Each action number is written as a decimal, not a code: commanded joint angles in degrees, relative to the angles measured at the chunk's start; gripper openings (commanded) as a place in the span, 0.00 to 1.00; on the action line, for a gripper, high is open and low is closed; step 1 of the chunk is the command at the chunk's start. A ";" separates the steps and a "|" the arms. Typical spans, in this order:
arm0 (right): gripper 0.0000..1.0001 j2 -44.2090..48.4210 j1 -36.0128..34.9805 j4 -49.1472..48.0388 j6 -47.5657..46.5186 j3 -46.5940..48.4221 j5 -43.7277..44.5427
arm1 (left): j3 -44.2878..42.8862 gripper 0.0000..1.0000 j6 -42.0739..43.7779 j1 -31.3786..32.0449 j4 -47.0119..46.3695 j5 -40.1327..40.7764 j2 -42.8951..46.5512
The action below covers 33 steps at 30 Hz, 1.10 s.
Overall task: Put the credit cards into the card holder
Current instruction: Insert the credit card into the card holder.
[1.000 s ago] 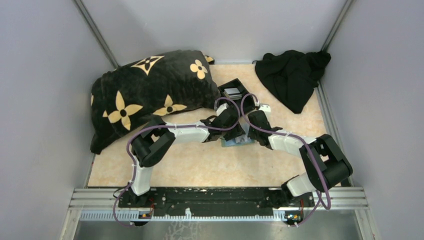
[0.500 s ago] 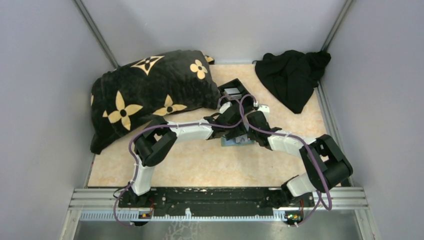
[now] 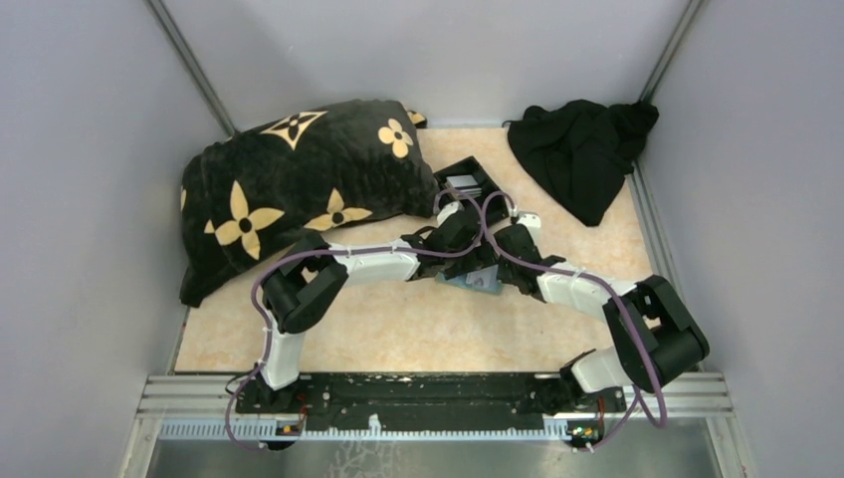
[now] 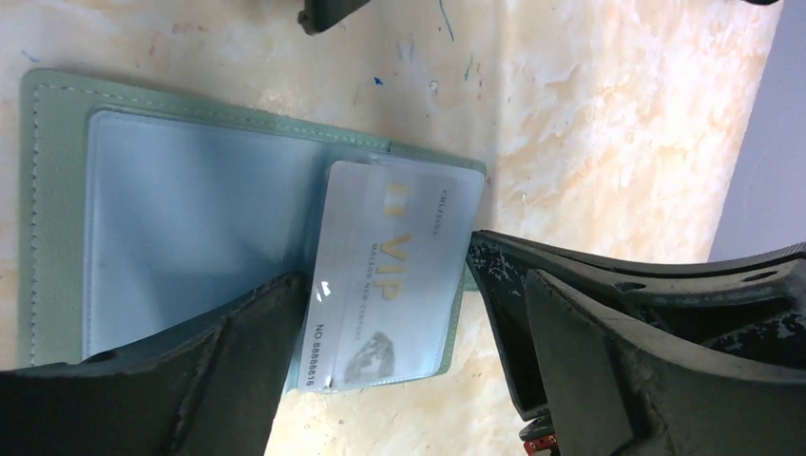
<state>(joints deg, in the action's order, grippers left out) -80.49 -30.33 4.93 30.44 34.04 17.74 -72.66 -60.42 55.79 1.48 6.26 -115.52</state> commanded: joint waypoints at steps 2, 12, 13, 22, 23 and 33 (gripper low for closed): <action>0.01 -1.02 -3.50 -0.86 1.29 -0.61 -10.92 | -1.65 0.99 4.78 3.96 14.23 -4.86 -8.16; 0.01 0.25 -3.52 -0.13 1.25 -0.80 -9.91 | -2.53 0.94 4.33 4.33 15.39 -4.02 -8.36; 0.01 0.39 -3.53 -0.15 1.25 -0.82 -9.79 | -1.54 0.94 4.28 4.33 15.40 -3.31 -7.70; 0.01 0.82 -3.51 0.16 1.28 -1.08 -9.34 | 1.50 0.88 6.14 4.41 13.86 -0.99 -4.75; 0.01 0.85 -3.51 0.28 1.28 -1.04 -9.28 | 1.48 0.86 6.54 4.41 13.64 -1.18 -5.04; 0.01 1.26 -3.43 0.50 1.17 -1.12 -8.62 | -0.25 0.72 8.27 5.55 16.38 0.10 -6.66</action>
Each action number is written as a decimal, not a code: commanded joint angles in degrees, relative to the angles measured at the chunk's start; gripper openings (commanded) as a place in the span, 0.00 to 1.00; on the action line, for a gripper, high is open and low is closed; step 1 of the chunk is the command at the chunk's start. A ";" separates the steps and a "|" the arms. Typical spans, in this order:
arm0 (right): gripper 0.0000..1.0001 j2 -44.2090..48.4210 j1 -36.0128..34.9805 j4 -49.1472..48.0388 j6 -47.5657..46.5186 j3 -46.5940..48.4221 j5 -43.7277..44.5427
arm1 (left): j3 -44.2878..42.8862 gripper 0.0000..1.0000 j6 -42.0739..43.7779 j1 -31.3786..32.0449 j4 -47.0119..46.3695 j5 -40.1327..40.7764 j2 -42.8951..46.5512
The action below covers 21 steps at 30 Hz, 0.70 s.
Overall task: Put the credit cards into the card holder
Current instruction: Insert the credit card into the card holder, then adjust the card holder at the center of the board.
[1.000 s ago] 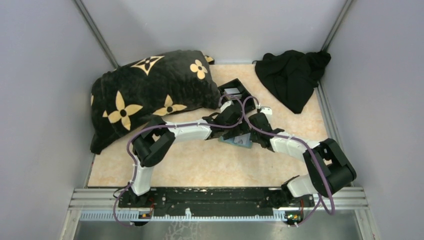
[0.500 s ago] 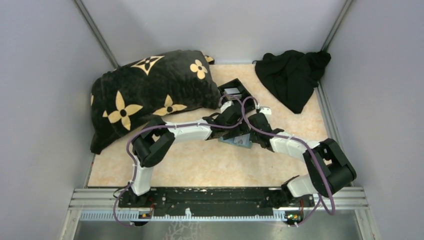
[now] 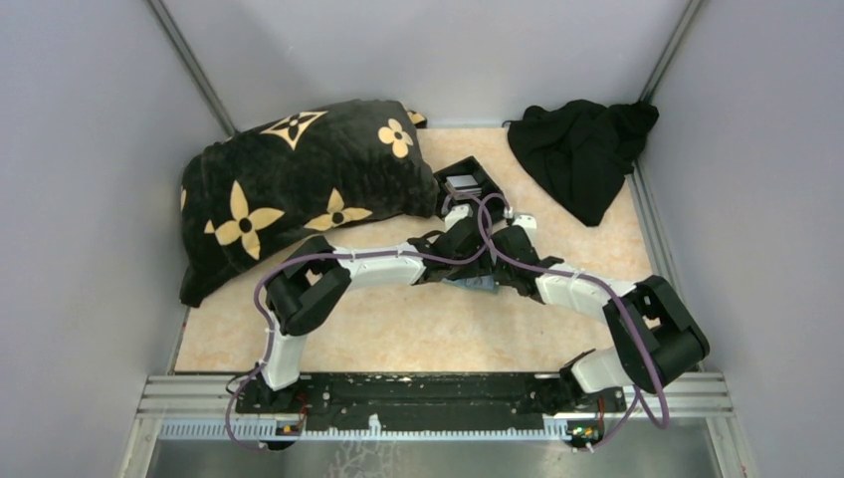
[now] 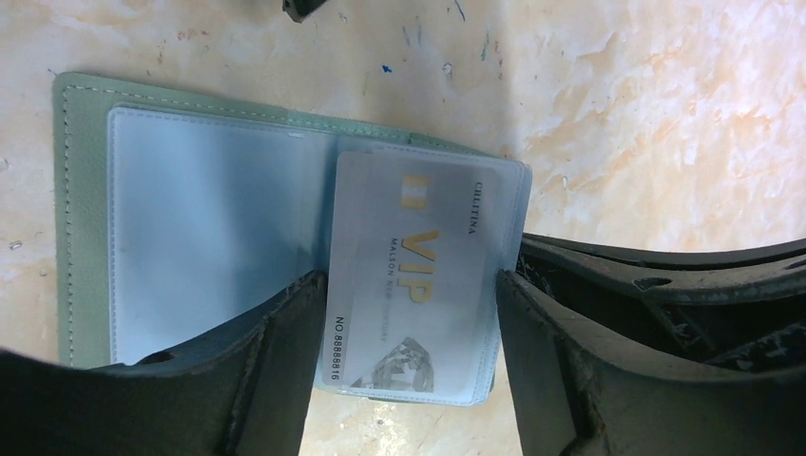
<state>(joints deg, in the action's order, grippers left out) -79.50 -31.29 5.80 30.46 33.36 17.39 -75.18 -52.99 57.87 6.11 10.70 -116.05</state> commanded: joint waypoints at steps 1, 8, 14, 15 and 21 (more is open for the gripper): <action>0.02 0.31 -2.46 -0.36 1.10 -0.44 -8.24 | 2.34 0.71 0.79 3.52 11.93 -4.15 -6.00; 0.01 0.32 -2.46 -0.28 1.01 -0.58 -7.94 | 2.23 0.60 0.43 3.74 12.37 -2.82 -4.57; 0.02 0.16 -2.47 -0.29 0.96 -0.60 -7.83 | 1.55 0.56 0.39 3.88 13.23 -1.83 -3.78; 0.02 0.10 -2.46 -0.32 1.00 -0.66 -7.88 | 1.58 0.56 0.35 3.86 13.23 -1.78 -3.56; 0.02 0.12 -2.46 -0.06 0.62 -0.53 -7.56 | 0.73 0.56 1.91 4.17 12.61 -1.84 -3.29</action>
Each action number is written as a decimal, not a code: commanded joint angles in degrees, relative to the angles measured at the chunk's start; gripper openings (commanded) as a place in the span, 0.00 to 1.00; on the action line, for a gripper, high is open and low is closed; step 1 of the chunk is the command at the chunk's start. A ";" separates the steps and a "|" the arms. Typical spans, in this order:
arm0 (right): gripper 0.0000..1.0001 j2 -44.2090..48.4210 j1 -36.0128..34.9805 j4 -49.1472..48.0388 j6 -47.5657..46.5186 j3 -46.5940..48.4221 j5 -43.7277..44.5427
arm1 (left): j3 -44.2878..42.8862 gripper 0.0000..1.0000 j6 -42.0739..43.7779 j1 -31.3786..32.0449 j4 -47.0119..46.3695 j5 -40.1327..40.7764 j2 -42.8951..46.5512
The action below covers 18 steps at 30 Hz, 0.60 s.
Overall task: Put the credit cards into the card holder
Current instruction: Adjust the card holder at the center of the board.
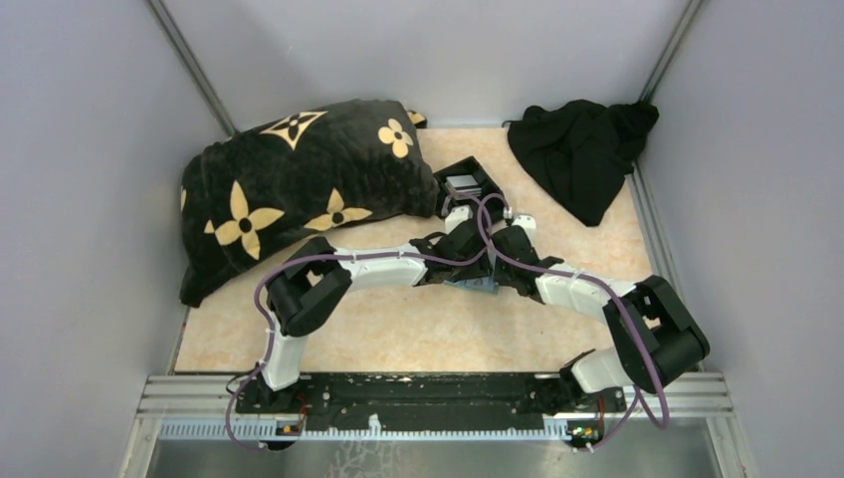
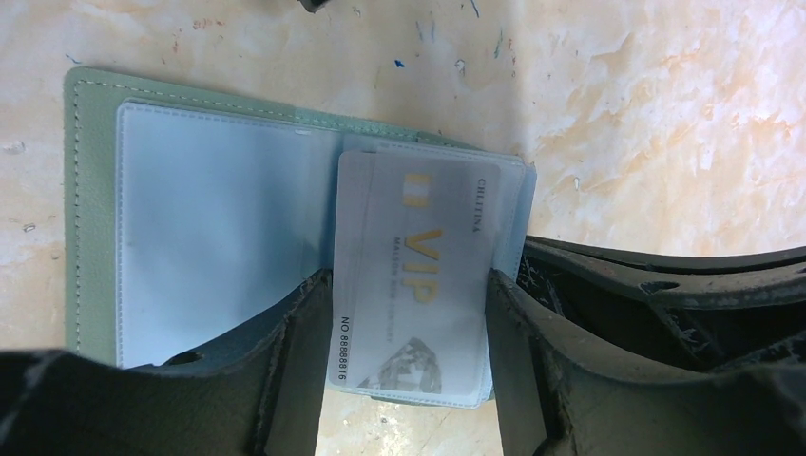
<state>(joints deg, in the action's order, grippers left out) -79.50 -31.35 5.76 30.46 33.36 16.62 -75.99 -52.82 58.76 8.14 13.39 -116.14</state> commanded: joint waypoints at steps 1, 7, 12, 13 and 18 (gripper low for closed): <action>0.02 0.32 -2.33 0.22 0.53 -0.57 -6.60 | 1.34 0.57 2.08 3.29 10.58 -4.80 -3.30; 0.07 1.18 -1.63 0.98 0.44 -0.38 -6.21 | 1.91 0.76 2.84 3.33 9.79 -6.02 -2.75; 0.08 1.09 -1.52 1.19 0.39 -0.14 -6.17 | 3.60 0.85 3.39 3.33 7.13 -7.13 -1.22; 0.08 1.08 -1.48 1.31 0.39 -0.14 -6.15 | 3.69 0.85 3.42 3.27 6.87 -7.21 -1.06; 0.08 1.50 -1.13 1.61 0.26 -0.27 -6.03 | 6.23 0.85 2.48 3.27 4.18 -7.04 0.96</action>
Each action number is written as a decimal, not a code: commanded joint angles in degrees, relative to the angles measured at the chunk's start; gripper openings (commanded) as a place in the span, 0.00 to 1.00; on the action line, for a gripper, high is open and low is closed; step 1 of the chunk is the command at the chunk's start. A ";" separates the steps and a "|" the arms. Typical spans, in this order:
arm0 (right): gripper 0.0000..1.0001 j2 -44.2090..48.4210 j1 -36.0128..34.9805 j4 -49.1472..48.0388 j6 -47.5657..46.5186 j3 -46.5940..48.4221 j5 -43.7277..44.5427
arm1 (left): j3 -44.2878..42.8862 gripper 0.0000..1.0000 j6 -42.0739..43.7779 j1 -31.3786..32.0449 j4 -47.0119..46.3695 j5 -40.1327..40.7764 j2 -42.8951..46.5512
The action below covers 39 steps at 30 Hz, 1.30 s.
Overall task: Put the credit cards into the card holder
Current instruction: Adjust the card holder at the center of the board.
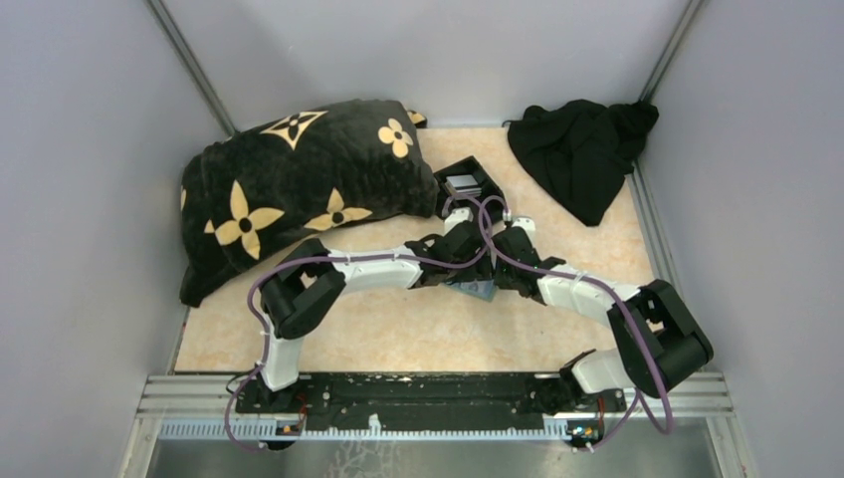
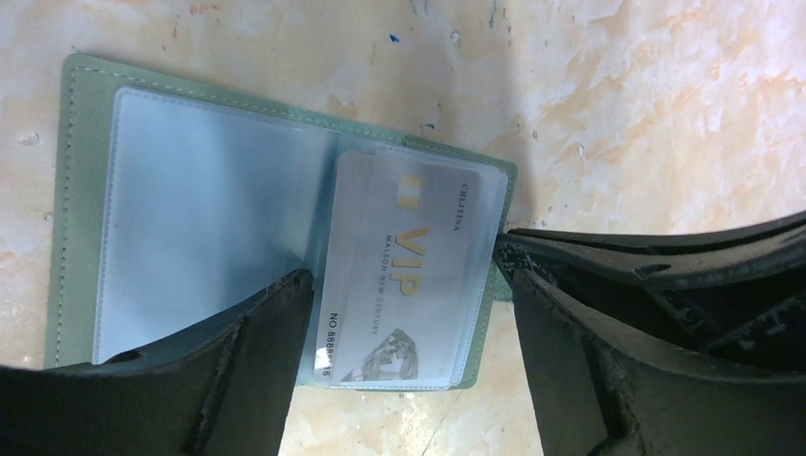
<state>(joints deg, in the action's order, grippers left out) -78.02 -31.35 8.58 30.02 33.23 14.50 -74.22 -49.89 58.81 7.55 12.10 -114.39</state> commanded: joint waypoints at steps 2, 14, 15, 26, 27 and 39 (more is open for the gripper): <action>0.08 0.10 -1.00 -1.31 0.74 -0.30 -3.85 | 5.83 0.85 -1.11 3.15 3.01 -5.27 0.77; 0.06 -0.36 -0.81 -2.00 0.65 -0.53 -4.31 | 12.73 0.84 -4.26 2.65 -2.72 0.82 8.58; 0.06 -0.45 -0.81 -2.12 0.61 -0.57 -4.37 | 13.18 0.85 -4.38 2.59 -3.21 0.96 9.02; 0.05 -0.86 -0.81 -2.43 0.46 -0.86 -4.58 | 15.08 0.92 -5.77 1.25 -3.32 2.90 11.66; 0.05 -0.82 -0.81 -2.46 0.39 -0.83 -4.57 | 15.41 0.92 -5.98 1.15 -2.83 3.59 12.25; 0.04 -0.97 -0.81 -2.97 0.39 -0.90 -4.80 | 15.97 0.74 -8.64 0.87 5.06 12.20 15.13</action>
<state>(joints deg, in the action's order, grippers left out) -78.41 -31.77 6.48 30.24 32.97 9.58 -58.57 -57.80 59.96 9.41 20.82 -100.31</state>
